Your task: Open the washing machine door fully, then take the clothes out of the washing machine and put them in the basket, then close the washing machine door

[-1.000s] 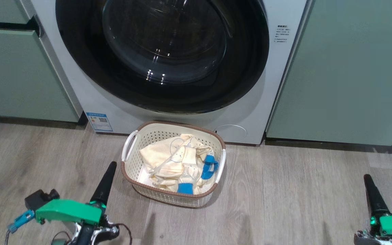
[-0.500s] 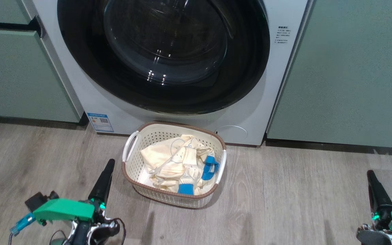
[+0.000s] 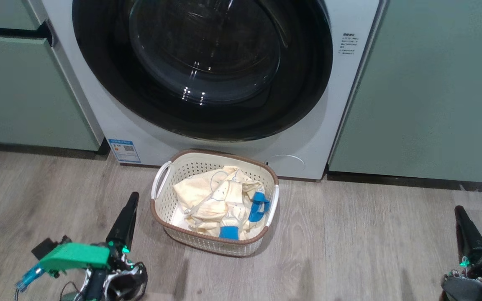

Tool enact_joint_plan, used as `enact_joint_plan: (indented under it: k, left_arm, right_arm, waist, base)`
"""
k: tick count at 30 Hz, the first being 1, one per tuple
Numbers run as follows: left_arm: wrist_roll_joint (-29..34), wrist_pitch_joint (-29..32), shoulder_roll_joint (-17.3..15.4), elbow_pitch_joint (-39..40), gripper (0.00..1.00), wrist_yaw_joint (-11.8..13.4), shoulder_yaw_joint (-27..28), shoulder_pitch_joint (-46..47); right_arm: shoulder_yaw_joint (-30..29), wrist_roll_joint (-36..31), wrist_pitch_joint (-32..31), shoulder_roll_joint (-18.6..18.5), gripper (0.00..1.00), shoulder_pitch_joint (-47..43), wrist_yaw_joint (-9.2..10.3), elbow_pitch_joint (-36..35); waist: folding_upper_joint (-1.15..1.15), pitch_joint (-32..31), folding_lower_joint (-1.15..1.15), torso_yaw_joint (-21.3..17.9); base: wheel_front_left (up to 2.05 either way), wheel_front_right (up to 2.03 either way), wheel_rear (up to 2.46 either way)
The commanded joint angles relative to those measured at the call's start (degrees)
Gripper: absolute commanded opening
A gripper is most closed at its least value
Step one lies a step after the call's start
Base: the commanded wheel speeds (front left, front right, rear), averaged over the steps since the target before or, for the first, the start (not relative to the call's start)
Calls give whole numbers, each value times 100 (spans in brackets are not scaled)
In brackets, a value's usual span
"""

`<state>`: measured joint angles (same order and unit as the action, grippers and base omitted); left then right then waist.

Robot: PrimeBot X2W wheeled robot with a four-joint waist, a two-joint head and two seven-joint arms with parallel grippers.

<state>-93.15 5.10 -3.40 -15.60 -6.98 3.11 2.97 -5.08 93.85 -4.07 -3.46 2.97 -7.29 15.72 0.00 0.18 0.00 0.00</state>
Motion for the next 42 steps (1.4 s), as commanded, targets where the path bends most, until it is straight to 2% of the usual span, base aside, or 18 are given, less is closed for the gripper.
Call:
enact_joint_plan:
  k: [1,42]
  left_arm:
    - [-21,24,-52,160,0,-50,198,310]
    - [32,74,-8,158,0,-51,260,315]
  right_arm:
    - [92,28,-52,-113,0,300,-20,-184]
    - [-4,-52,-129,-44,0,308,-20,-177]
  waist:
    - [0,0,0,0]
    - [0,0,0,0]
  base:
    - [0,0,0]
    - [0,0,0]
